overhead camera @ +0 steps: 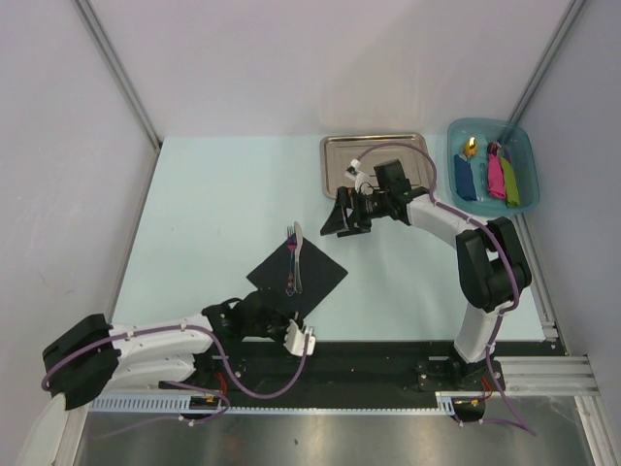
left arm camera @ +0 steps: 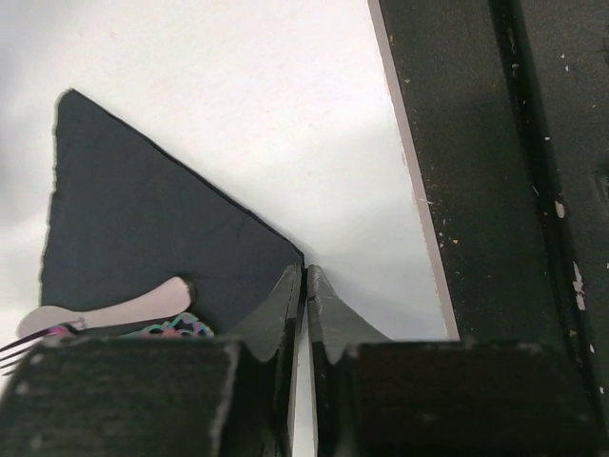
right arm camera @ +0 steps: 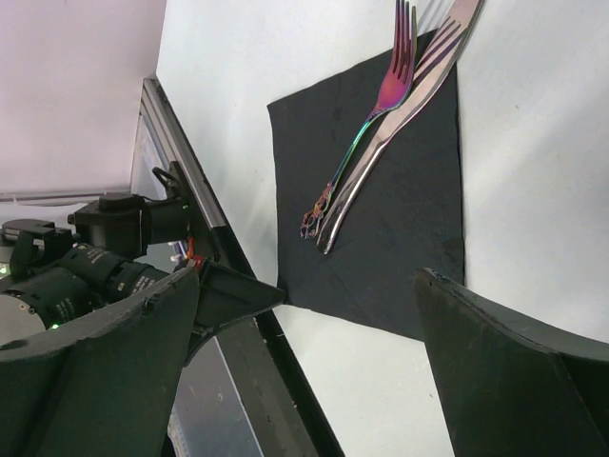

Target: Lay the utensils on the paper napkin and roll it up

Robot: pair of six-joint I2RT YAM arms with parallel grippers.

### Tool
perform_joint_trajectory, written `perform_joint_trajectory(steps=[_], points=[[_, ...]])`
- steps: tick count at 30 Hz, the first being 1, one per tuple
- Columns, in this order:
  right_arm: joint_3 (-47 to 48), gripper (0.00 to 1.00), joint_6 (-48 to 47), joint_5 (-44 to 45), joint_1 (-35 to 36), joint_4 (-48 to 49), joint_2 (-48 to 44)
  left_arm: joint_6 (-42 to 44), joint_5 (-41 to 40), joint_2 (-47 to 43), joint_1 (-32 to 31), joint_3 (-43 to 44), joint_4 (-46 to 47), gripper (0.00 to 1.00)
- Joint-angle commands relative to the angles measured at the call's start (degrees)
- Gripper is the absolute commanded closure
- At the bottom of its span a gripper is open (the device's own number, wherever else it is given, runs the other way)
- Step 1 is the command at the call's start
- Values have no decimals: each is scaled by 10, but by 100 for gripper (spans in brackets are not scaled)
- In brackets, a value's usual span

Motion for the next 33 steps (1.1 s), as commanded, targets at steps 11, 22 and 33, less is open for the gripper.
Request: perform_joint_trajectory(steps=[11, 22, 33], points=[[22, 0, -3, -27, 5, -18, 25, -34, 29, -67, 4, 27, -49, 100], [6, 11, 3, -32, 5, -23, 38, -33, 60, -28, 60, 87, -54, 100], [-29, 31, 41, -41, 11, 22, 28, -14, 66, 22, 123, 122, -34, 100]])
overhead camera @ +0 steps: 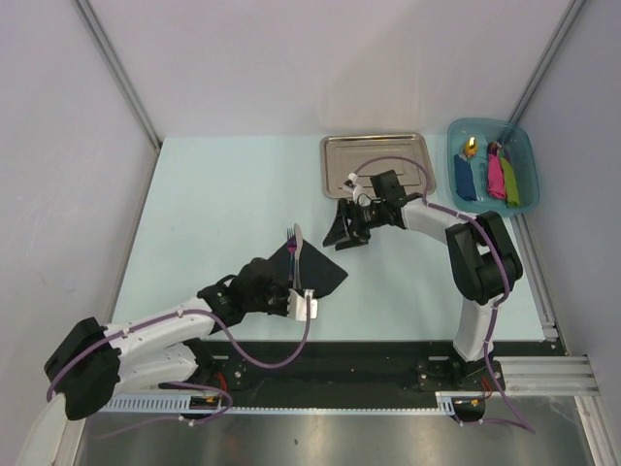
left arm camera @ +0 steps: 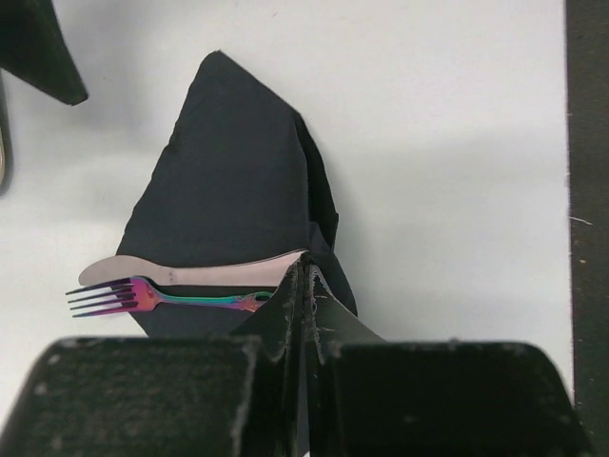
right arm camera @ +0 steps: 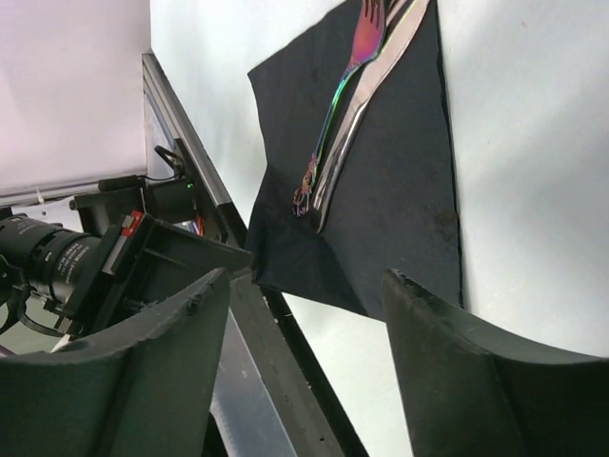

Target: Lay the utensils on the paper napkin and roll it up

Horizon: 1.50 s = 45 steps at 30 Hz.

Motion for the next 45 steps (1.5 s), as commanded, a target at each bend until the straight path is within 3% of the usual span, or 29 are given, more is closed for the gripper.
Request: perform_joint_trajectory(steps=[1, 15, 32, 37, 41, 45], points=[[-15, 35, 27, -18, 8, 36, -10, 9, 21, 24, 20, 30, 23, 100], [-57, 46, 75, -41, 29, 93, 21, 45, 35, 99, 63, 42, 112, 100], [-88, 43, 93, -44, 68, 122, 53, 73, 46, 173, 98, 44, 173, 100], [-88, 46, 102, -48, 72, 130, 70, 77, 50, 184, 105, 49, 177, 100], [-86, 56, 105, -51, 76, 135, 78, 84, 51, 190, 107, 52, 178, 100], [-85, 56, 103, -46, 82, 132, 82, 90, 50, 199, 109, 54, 183, 100]])
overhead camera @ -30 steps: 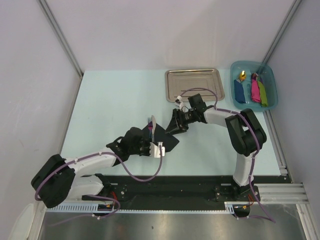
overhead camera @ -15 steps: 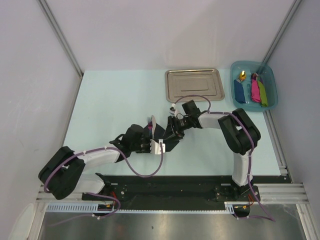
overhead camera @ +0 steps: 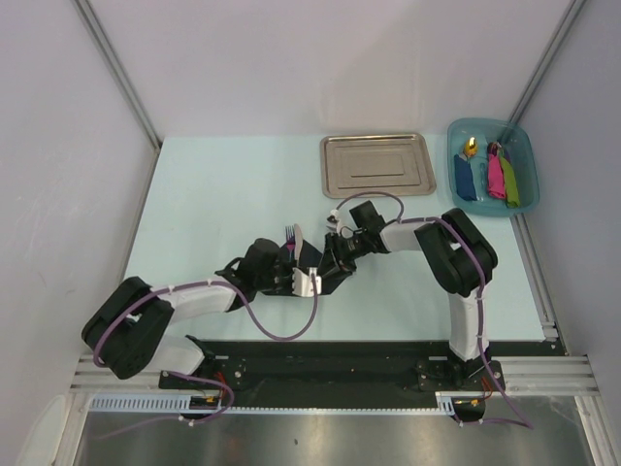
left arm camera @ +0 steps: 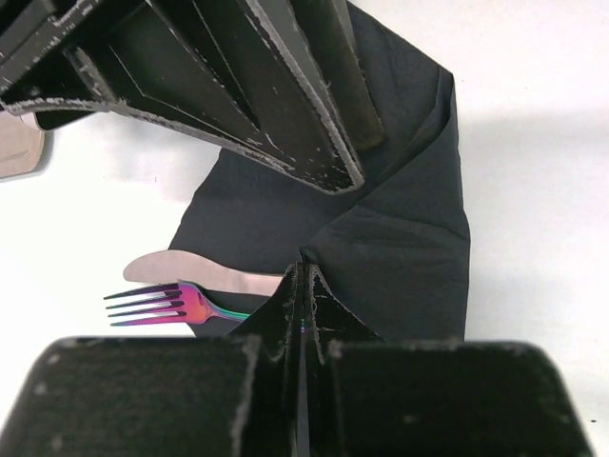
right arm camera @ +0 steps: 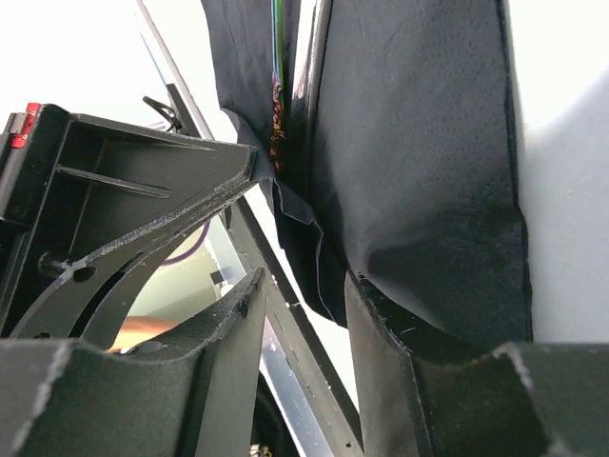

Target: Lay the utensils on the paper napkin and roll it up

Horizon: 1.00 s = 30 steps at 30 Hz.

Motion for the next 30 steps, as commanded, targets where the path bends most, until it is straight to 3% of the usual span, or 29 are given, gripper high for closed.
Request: perform_joint_trajectory(steps=[1, 12, 16, 17, 19, 26, 30], points=[[2, 56, -2, -5, 10, 10, 9, 20, 20, 10, 6, 21, 19, 100], [16, 66, -20, 5, 15, -22, 4, 27, 13, 30, 8, 23, 22, 100], [16, 61, -16, 11, 11, -33, -12, 25, 14, 31, 9, 25, 22, 100], [15, 54, -16, 14, 8, -35, -15, 26, 14, 31, 9, 25, 22, 100], [15, 54, -13, 12, -2, -34, -26, 25, 16, 30, 9, 24, 22, 100], [-4, 72, 63, -18, -3, 50, -54, 25, 18, 29, 10, 24, 22, 100], [-1, 77, 79, -18, 13, 66, -46, 22, 20, 31, 13, 26, 19, 100]])
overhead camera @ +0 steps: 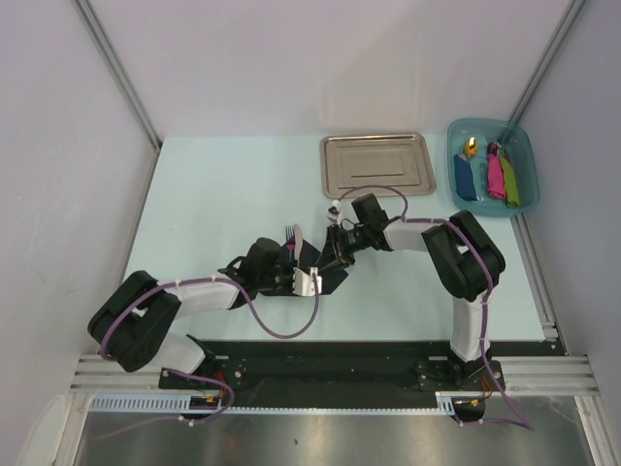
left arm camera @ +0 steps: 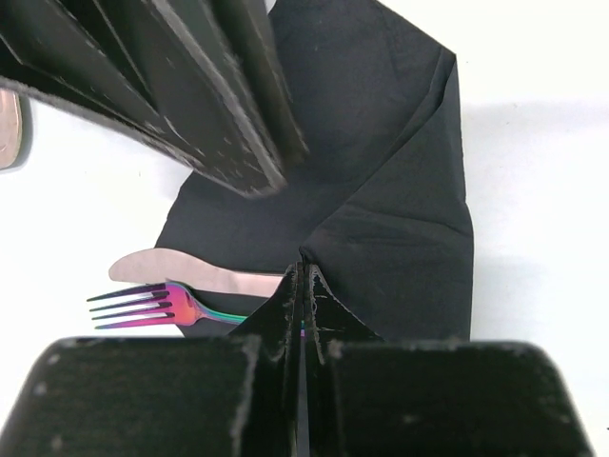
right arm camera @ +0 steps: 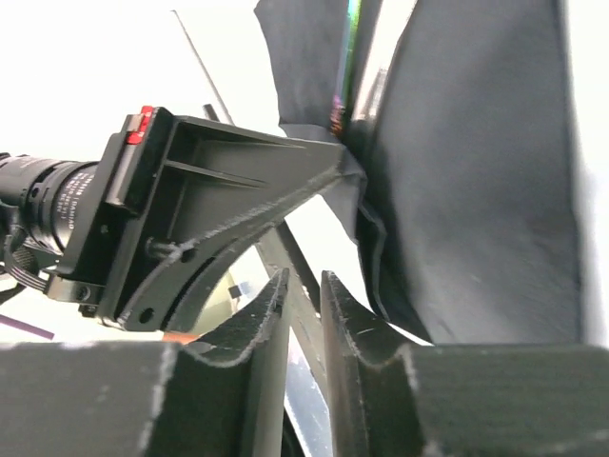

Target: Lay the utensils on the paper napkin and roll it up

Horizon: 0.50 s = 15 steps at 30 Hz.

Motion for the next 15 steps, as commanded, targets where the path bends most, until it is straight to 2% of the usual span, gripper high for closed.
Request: perform_joint_trajectory(steps=[1, 5, 15], points=[[-1, 78, 36, -18, 21, 42, -9, 12, 18, 2, 7, 22, 14, 100], [13, 84, 43, -21, 27, 51, 24, 5, 15, 8, 9, 29, 12, 100], [22, 84, 36, 0, 35, 42, 70, 1, 17, 10, 11, 33, 10, 100]])
